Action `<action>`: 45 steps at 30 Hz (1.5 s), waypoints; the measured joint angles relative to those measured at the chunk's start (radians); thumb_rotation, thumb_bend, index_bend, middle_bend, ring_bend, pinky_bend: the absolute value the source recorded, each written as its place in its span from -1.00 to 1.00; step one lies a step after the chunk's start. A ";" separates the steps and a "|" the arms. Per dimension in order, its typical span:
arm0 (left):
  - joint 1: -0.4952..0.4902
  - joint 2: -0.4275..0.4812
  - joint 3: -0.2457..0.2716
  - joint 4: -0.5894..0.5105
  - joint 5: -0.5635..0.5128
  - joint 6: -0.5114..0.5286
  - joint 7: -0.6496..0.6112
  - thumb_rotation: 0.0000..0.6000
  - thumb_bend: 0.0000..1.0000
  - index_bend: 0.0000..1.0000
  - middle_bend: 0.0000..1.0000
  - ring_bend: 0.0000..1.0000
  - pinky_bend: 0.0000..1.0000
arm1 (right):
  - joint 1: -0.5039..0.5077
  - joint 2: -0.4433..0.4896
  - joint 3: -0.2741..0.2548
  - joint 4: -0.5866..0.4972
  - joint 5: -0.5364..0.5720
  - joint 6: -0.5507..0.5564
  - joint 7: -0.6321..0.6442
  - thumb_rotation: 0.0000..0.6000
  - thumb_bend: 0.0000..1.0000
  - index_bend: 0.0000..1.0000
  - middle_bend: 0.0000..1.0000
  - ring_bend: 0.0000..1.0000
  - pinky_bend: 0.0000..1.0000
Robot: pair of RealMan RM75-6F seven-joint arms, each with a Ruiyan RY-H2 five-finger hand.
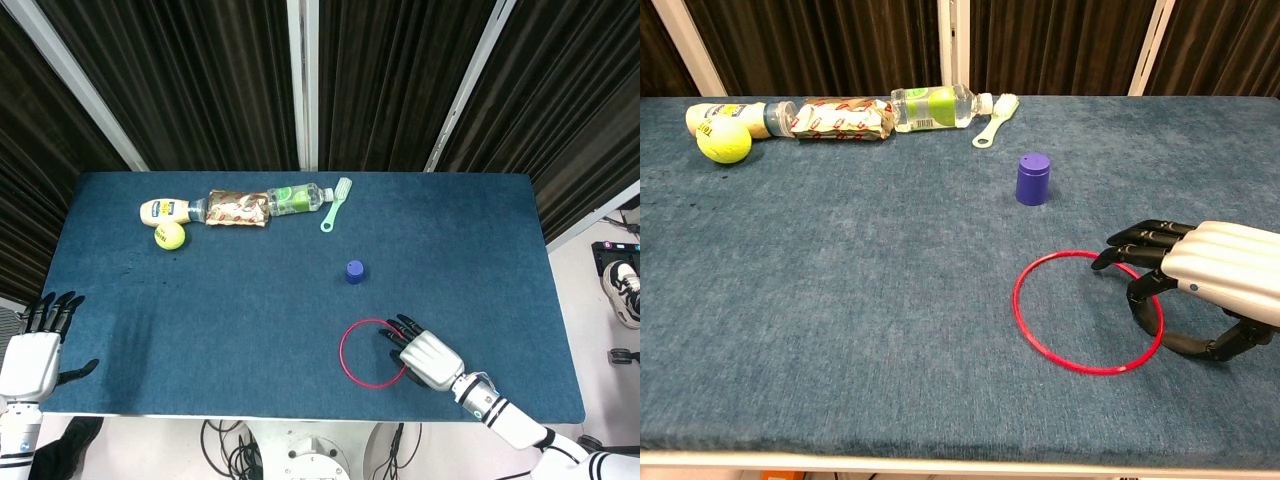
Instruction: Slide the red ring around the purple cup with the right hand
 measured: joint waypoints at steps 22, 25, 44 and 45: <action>-0.005 -0.007 -0.001 0.019 0.009 -0.002 -0.019 1.00 -0.95 -0.74 -0.88 -1.00 -1.00 | -0.013 0.054 0.041 -0.068 0.031 0.102 -0.039 1.00 -0.17 0.24 -0.68 -1.00 -1.00; -0.008 -0.007 -0.002 0.021 0.012 -0.003 -0.021 1.00 -0.95 -0.74 -0.88 -1.00 -1.00 | -0.017 0.065 0.050 -0.082 0.027 0.131 -0.048 1.00 -0.17 0.26 -0.67 -1.00 -1.00; -0.019 -0.005 -0.006 0.014 0.011 -0.013 -0.012 1.00 -0.95 -0.74 -0.88 -1.00 -1.00 | 0.106 0.095 0.220 -0.097 0.174 0.017 -0.074 1.00 -0.17 0.26 -0.67 -1.00 -1.00; -0.018 -0.005 -0.006 0.014 0.008 -0.014 -0.012 1.00 -0.95 -0.74 -0.88 -1.00 -1.00 | 0.122 0.084 0.227 -0.083 0.189 -0.009 -0.075 1.00 -0.17 0.26 -0.67 -1.00 -1.00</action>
